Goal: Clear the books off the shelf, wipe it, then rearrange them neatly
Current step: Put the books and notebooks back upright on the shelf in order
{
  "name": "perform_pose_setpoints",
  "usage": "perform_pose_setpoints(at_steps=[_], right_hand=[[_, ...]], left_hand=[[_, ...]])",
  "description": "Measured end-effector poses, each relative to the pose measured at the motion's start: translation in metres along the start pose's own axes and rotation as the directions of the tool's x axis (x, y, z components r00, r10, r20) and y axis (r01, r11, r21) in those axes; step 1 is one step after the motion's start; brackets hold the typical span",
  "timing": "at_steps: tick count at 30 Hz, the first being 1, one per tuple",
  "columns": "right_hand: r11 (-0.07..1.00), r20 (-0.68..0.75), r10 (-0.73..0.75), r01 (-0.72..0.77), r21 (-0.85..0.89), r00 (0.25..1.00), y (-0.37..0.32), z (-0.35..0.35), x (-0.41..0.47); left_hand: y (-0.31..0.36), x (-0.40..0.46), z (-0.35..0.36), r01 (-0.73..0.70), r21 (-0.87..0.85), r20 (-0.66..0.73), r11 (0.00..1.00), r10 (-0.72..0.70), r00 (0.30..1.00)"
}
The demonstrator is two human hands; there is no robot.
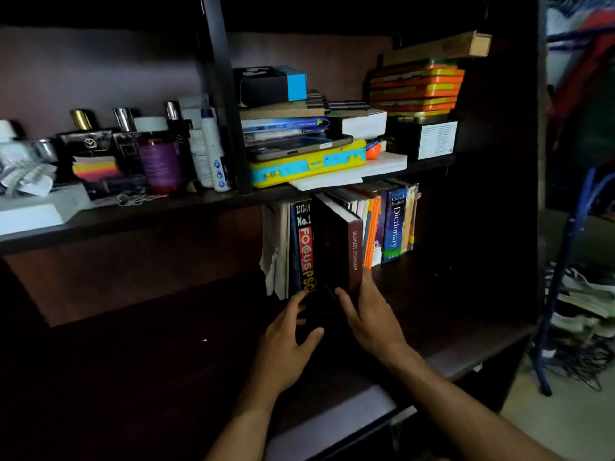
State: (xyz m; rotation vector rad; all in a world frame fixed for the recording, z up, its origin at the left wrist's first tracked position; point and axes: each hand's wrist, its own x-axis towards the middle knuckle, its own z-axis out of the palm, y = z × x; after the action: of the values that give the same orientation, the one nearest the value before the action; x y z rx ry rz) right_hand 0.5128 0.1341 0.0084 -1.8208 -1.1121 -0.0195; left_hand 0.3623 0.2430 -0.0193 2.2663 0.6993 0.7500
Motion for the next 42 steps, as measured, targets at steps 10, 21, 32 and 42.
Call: perform_pose_setpoints(at_steps=[10, 21, 32, 42], right_hand=[[0.990, 0.129, 0.048, -0.030, -0.140, 0.990, 0.003, 0.012, 0.025], [0.983, -0.221, -0.177, 0.181, -0.003, 0.959, 0.009, 0.030, 0.035], [0.940, 0.131, -0.193, 0.221, -0.260, 0.973, 0.018, 0.044, 0.044], [0.927, 0.197, -0.139, 0.197, -0.319, 0.971, 0.021, 0.043, 0.043]], left_hand=[[-0.004, 0.005, -0.004, 0.065, -0.100, -0.152, 0.993, -0.080, 0.985], [-0.010, 0.008, -0.002, 0.101, -0.152, -0.142, 0.983, -0.123, 0.982], [-0.015, 0.009, 0.000, 0.104, -0.116, -0.118, 0.988, -0.117, 0.986], [-0.005, 0.011, 0.000, 0.110, -0.026, -0.117, 0.994, -0.112, 0.987]])
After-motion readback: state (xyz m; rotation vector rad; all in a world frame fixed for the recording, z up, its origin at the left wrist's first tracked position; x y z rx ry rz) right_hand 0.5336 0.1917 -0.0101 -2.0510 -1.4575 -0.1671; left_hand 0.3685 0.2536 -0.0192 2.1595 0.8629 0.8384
